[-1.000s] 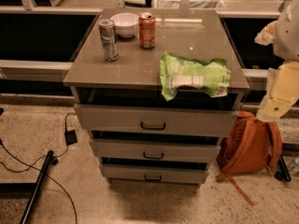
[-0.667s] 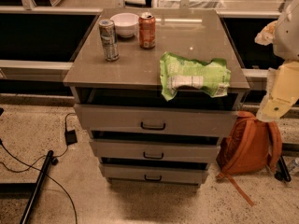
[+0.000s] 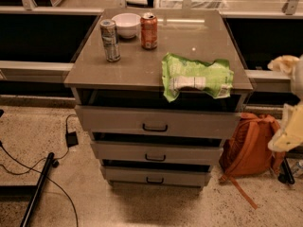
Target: Open top drawer
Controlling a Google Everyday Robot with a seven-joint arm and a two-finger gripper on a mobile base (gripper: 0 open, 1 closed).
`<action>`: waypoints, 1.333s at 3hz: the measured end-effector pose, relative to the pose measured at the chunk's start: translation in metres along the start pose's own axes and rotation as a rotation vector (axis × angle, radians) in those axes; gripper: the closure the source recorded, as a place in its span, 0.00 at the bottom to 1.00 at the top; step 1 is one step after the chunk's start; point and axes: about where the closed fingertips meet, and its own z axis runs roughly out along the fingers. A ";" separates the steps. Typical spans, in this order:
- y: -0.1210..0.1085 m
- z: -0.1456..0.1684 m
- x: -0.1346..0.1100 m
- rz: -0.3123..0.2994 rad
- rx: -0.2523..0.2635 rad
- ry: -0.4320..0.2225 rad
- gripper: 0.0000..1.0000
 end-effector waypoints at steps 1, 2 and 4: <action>0.007 0.024 0.017 -0.021 0.061 -0.120 0.00; 0.001 0.019 0.017 -0.086 0.109 -0.141 0.00; 0.029 0.119 0.029 -0.088 -0.020 -0.225 0.00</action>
Offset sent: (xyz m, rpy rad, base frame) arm -0.0012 -0.0076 -0.0267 0.0851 -0.0829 0.0297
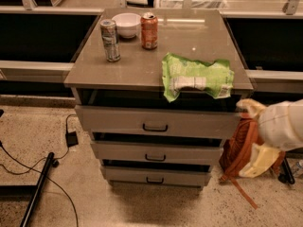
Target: Open top drawer
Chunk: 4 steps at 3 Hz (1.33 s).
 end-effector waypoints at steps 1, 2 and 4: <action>0.021 0.065 0.026 0.007 -0.057 -0.030 0.00; 0.015 0.100 0.035 0.014 -0.047 -0.048 0.00; -0.022 0.120 0.029 -0.006 0.020 -0.079 0.00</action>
Offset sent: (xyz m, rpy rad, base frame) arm 0.0483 0.0204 -0.1358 0.0733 0.0110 0.0038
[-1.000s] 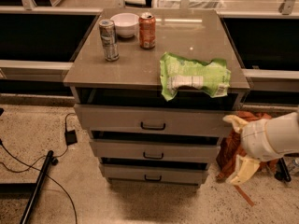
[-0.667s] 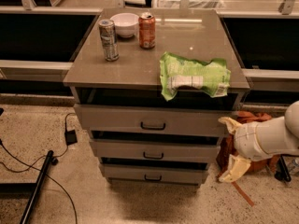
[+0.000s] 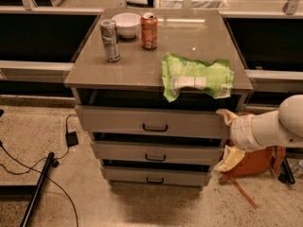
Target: Open top drawer
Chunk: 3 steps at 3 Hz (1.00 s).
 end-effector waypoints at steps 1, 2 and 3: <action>-0.004 0.015 -0.001 -0.008 -0.021 -0.033 0.00; -0.012 0.025 -0.002 -0.010 -0.017 -0.046 0.00; -0.024 0.035 -0.005 -0.012 -0.002 -0.040 0.00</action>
Offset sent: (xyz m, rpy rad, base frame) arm 0.0363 0.0144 -0.0172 0.0476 -0.0207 0.0214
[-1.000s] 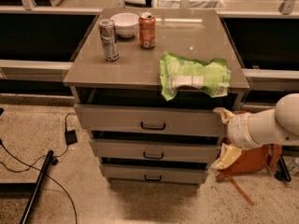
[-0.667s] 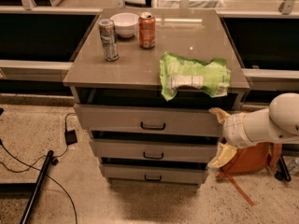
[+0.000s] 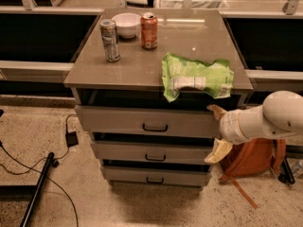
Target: Open top drawer
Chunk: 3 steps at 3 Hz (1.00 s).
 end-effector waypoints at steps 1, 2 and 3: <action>-0.011 0.015 0.001 0.007 -0.003 0.014 0.00; -0.017 0.025 0.002 0.015 -0.010 0.029 0.11; -0.018 0.027 0.003 0.017 -0.012 0.033 0.22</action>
Offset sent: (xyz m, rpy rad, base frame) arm 0.0371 0.0089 -0.0195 -0.0381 0.0328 -0.0316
